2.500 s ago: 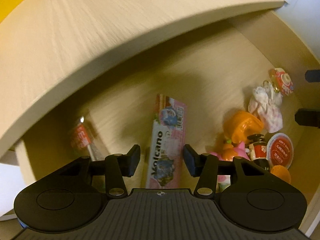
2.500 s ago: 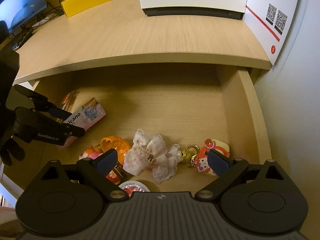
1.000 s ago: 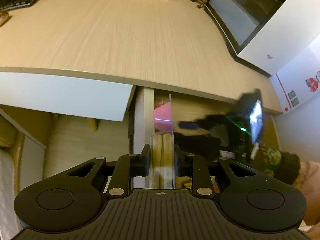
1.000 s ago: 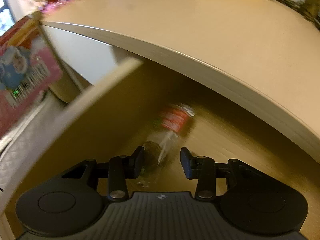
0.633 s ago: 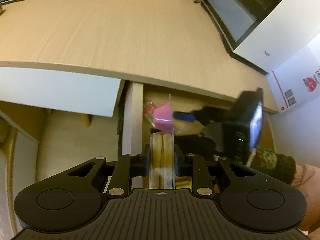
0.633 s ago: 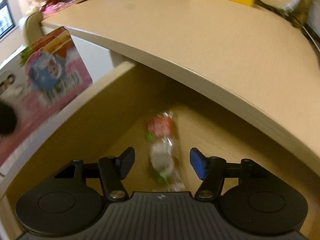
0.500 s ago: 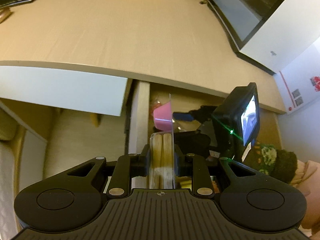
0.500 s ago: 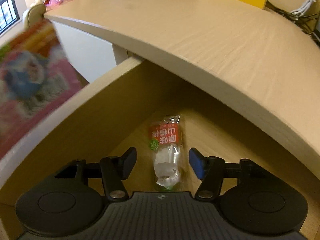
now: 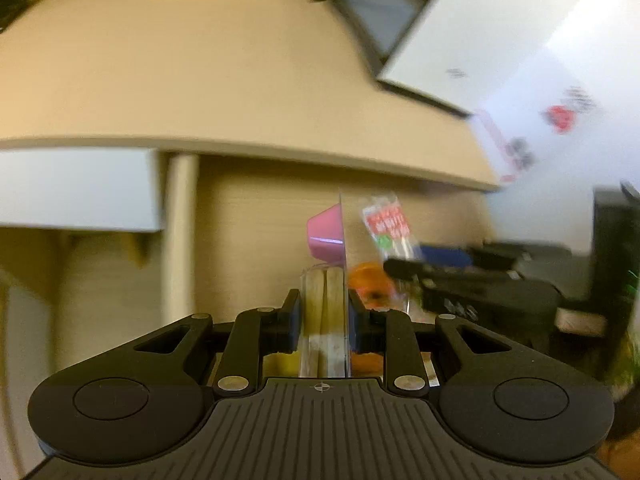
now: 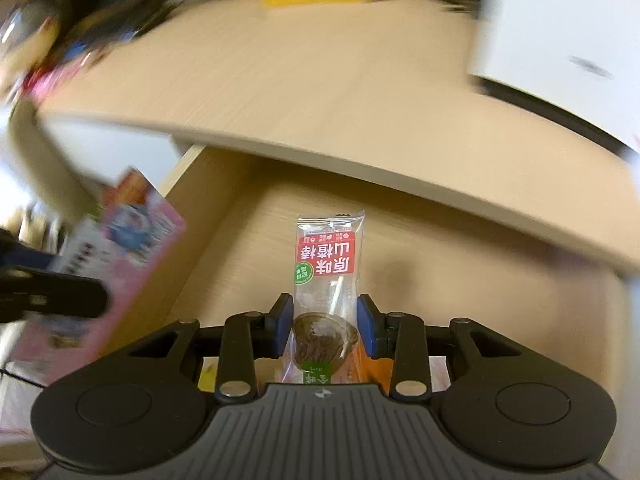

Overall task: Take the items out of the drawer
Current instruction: 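Set the sticks and snack packet on the desk top and open both grippers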

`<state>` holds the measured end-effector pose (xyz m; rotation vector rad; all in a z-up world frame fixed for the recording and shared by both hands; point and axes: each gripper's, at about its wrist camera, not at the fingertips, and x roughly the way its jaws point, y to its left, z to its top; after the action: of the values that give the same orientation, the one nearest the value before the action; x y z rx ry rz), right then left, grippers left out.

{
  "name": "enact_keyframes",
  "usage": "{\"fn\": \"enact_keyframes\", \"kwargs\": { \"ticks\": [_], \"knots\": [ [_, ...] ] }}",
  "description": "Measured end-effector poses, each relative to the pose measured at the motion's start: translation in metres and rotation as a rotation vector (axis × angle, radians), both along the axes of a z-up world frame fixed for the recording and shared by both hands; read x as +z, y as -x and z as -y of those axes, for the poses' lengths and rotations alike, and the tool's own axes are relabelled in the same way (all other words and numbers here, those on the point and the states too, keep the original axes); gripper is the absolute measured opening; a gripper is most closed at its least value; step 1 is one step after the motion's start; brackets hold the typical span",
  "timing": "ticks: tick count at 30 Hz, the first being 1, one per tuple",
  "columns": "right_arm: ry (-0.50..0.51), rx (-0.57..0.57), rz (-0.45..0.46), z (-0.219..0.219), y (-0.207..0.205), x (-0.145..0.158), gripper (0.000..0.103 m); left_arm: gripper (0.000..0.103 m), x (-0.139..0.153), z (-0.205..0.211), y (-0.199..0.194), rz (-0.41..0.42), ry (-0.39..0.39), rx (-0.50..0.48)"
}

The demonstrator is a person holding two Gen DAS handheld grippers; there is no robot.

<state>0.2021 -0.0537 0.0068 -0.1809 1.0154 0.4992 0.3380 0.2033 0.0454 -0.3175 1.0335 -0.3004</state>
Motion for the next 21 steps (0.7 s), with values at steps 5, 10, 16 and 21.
{"fn": "enact_keyframes", "kwargs": {
  "ticks": [5,10,16,21],
  "knots": [
    [-0.05,-0.144,0.104,0.055,0.031,0.051,0.034,0.026,0.022,0.029,-0.033,0.134,0.073,-0.09],
    [-0.038,-0.23,0.236,0.069,0.026,0.085,0.034,0.026,0.035,0.056,-0.088,0.25,0.094,-0.097],
    [-0.059,-0.266,0.278,0.078,-0.042,0.089,0.034,0.026,0.013,0.079,-0.15,0.26,0.105,-0.025],
    [-0.081,-0.248,0.328,0.061,-0.114,0.049,0.036,0.027,-0.024,0.094,-0.182,0.26,-0.021,0.002]
  ]
}}
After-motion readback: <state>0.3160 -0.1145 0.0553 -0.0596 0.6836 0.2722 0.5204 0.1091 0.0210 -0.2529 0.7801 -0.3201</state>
